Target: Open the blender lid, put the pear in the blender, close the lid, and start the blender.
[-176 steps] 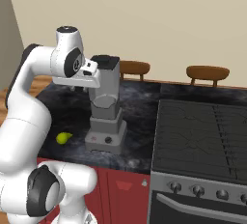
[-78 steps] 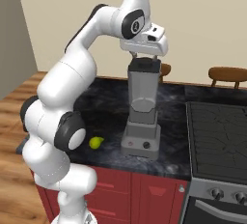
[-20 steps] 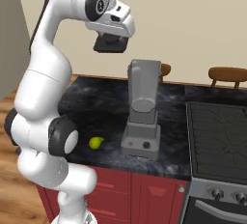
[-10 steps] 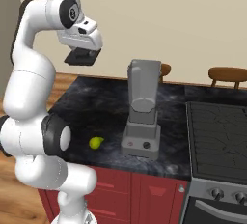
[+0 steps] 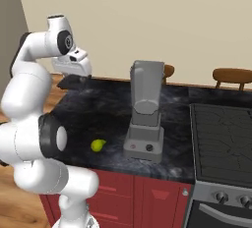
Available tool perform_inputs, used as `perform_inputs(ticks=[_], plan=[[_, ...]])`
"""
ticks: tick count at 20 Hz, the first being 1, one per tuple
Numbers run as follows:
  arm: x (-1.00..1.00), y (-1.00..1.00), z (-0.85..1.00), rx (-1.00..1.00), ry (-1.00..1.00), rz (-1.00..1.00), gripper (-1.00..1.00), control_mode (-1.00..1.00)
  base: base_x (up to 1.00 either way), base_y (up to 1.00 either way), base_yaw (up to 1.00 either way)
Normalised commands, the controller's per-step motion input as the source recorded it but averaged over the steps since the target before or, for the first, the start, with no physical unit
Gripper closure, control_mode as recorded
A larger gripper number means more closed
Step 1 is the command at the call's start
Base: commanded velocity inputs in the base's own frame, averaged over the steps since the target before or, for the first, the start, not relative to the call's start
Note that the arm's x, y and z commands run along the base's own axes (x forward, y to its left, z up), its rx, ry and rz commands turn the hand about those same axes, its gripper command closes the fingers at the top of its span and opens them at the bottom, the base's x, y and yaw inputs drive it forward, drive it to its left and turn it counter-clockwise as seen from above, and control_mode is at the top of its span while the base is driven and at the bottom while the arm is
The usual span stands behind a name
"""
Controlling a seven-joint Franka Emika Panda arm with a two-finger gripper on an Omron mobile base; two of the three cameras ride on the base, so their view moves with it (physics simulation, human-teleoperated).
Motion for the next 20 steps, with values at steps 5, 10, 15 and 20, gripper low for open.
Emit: perform_inputs(ticks=[5, 10, 15, 20], plan=[[0.35, 0.37, -1.00, 0.00, 0.08, 0.00, 1.00, -1.00, 0.00, 0.00, 0.00], [0.33, 0.33, -1.00, 0.00, 0.10, 0.00, 1.00, -1.00, 0.00, 0.00, 0.00], [0.20, 0.22, -1.00, 0.00, 0.09, 0.00, 1.00, -1.00, 0.00, 0.00, 0.00], [0.05, 0.12, -0.99, 0.00, 0.06, 0.00, 1.00, -1.00, 0.00, 0.00, 0.00]])
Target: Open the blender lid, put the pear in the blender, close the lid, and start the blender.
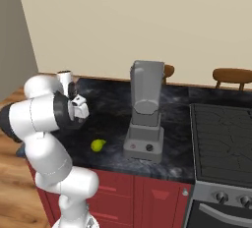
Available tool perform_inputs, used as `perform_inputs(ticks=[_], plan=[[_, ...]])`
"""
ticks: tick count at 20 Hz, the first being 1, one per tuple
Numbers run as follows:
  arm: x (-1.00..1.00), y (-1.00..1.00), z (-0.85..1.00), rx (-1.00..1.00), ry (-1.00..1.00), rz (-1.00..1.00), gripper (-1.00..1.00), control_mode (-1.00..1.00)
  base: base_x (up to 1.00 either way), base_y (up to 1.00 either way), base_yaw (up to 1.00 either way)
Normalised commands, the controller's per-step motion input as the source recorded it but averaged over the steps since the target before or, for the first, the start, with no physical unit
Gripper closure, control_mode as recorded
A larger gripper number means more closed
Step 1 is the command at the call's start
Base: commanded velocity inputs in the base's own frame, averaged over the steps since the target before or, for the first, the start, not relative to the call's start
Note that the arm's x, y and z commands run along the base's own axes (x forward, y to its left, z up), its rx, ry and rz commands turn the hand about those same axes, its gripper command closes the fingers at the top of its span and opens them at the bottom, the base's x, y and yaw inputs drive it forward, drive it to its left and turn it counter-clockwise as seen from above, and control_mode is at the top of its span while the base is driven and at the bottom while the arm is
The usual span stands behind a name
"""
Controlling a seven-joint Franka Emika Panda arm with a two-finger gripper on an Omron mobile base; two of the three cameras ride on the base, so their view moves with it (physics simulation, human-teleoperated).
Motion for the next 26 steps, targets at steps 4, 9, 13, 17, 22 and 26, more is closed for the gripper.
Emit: perform_inputs(ticks=[4, 9, 13, 17, 22, 26], plan=[[0.00, 0.02, -0.54, 0.00, 0.00, 0.00, 1.00, -1.00, 0.00, 0.00, 0.00], [0.00, 0.00, -0.59, 0.00, 0.00, 0.00, 1.00, -1.00, 0.00, 0.00, 0.00], [0.00, 0.00, -0.67, 0.00, 0.00, 0.00, 1.00, -1.00, 0.00, 0.00, 0.00], [0.00, 0.00, -0.49, 0.00, 0.00, 0.00, -1.00, -1.00, 0.00, 0.00, 0.00], [-0.22, -0.01, 0.00, 0.00, 0.00, 0.00, -1.00, -1.00, 0.00, 0.00, 0.00], [-0.27, -0.08, 0.30, 0.00, -0.01, 0.00, -1.00, -1.00, 0.00, 0.00, 0.00]])
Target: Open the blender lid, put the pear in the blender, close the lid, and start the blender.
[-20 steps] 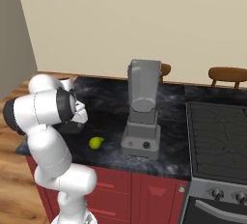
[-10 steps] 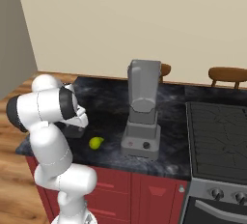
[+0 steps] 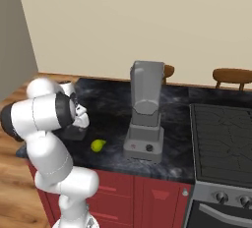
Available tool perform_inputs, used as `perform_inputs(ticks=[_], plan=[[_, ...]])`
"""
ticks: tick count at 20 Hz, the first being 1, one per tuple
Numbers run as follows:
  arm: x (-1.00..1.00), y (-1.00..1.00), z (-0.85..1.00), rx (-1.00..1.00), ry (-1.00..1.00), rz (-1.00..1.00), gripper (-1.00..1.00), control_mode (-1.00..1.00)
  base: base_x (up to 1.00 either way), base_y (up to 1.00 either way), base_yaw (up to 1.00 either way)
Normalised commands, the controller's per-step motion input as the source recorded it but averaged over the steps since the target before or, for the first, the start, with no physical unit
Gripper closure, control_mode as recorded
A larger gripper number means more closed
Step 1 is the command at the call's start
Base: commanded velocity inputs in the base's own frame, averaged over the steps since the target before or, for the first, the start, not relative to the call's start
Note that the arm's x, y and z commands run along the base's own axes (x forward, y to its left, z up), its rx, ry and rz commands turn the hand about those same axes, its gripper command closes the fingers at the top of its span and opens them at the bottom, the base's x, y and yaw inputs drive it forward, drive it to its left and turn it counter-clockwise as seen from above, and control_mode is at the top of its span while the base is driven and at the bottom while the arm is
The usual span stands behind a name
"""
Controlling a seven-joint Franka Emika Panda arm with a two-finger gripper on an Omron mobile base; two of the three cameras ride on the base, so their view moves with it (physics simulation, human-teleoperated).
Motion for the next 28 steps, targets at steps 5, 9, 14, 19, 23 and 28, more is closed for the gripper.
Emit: perform_inputs(ticks=[5, 9, 14, 19, 23, 28], plan=[[-0.20, -0.04, 0.52, 0.00, -0.03, 0.00, -1.00, -1.00, 0.00, 0.00, 0.00], [-0.39, -0.36, 0.45, 0.00, -0.03, -0.02, -1.00, -1.00, 0.00, 0.00, 0.00], [-0.71, -0.80, 0.03, 0.00, 0.00, -0.13, -1.00, -1.00, 0.00, 0.00, 0.00], [-0.42, -0.67, -0.03, 0.00, 0.01, -0.14, -1.00, -1.00, 0.00, 0.00, 0.00], [-0.01, -0.17, -0.03, -0.01, 0.02, -0.08, -1.00, -1.00, 0.00, 0.00, 0.00], [0.01, -0.15, -0.07, -0.01, 0.00, -0.01, -1.00, -1.00, 0.00, 0.00, 0.00]])
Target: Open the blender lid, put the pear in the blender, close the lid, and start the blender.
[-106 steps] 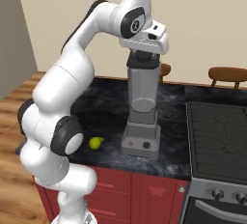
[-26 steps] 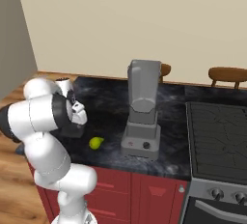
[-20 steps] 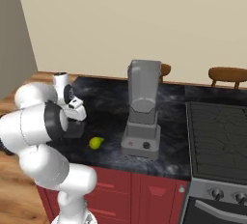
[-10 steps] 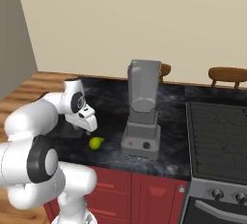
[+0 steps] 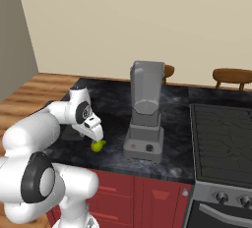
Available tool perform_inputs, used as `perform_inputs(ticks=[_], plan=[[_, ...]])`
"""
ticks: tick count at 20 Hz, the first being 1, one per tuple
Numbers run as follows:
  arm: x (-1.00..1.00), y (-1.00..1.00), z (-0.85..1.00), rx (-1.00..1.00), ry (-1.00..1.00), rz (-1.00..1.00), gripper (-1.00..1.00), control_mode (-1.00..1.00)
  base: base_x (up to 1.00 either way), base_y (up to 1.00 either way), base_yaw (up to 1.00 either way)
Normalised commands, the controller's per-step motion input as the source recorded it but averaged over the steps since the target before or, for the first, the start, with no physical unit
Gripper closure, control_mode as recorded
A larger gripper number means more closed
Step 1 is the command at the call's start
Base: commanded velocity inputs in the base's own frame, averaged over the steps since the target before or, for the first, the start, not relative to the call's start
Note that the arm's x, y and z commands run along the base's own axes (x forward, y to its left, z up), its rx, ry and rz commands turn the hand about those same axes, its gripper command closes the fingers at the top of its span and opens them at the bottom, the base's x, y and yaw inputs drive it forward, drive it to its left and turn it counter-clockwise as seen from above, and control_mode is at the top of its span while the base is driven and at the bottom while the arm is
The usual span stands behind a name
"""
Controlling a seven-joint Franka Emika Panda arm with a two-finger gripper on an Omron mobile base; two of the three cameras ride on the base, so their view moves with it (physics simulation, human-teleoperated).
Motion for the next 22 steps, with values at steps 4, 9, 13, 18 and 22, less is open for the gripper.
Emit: perform_inputs(ticks=[4, 9, 13, 18, 22], plan=[[0.03, -0.36, -0.10, 0.00, 0.00, 0.00, -1.00, -1.00, 0.00, 0.00, 0.00], [0.09, -0.22, -0.16, 0.00, 0.00, 0.00, -1.00, -1.00, 0.00, 0.00, 0.00], [0.24, 0.00, -0.23, 0.00, 0.00, 0.03, -1.00, -1.00, 0.00, 0.00, 0.00], [0.16, 0.00, -0.24, 0.00, 0.00, 0.06, -1.00, -1.00, 0.00, 0.00, 0.00], [0.00, 0.00, -0.29, 0.00, 0.00, 0.06, -1.00, -1.00, 0.00, 0.00, 0.00]])
